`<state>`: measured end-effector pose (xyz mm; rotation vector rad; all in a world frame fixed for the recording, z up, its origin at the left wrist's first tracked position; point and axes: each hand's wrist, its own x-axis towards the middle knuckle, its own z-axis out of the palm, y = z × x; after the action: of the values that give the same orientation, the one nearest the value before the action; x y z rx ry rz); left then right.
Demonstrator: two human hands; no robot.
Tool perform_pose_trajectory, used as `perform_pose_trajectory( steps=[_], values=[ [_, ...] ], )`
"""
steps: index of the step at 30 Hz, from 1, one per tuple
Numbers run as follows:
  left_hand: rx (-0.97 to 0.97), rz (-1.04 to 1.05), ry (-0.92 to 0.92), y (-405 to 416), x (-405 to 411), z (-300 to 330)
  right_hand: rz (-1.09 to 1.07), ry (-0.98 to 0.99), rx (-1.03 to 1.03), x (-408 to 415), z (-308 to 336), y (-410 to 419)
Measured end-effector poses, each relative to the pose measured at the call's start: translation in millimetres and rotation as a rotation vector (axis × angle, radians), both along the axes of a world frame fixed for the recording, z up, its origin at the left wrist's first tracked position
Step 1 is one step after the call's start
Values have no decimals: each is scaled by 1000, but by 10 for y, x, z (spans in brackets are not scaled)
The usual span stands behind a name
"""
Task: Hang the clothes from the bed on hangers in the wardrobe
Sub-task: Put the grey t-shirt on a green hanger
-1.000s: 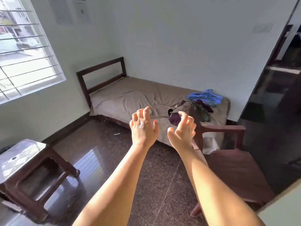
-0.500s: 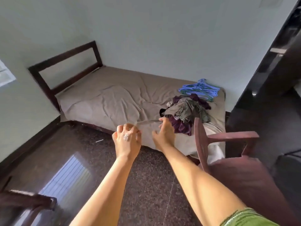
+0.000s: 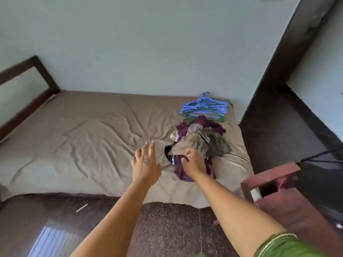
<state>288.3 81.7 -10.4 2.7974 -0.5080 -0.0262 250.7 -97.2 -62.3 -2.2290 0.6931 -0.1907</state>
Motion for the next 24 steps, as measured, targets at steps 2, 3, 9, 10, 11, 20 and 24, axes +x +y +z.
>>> perform_pose_trajectory(
  steps=[2,3,9,10,11,20,24],
  values=[
    [-18,-33,29,-195,390,-22,-89,65,66,270,-78,-181],
    [-25,-55,29,-310,555,-45,-114,90,69,392,-132,-279],
    [-20,-200,68,-1111,1515,-336,-176,190,60,1217,-548,-990],
    [-11,-223,74,-1253,1679,-401,-157,213,57,1397,-627,-1134],
    [-2,-237,87,-1396,1845,-467,-138,245,51,1571,-699,-1284],
    [74,-365,147,-2286,3051,-940,161,794,-156,2540,-1344,-2266],
    [14,-334,233,-2436,3424,-1127,50,785,-134,2725,-1575,-2321]
  ],
)
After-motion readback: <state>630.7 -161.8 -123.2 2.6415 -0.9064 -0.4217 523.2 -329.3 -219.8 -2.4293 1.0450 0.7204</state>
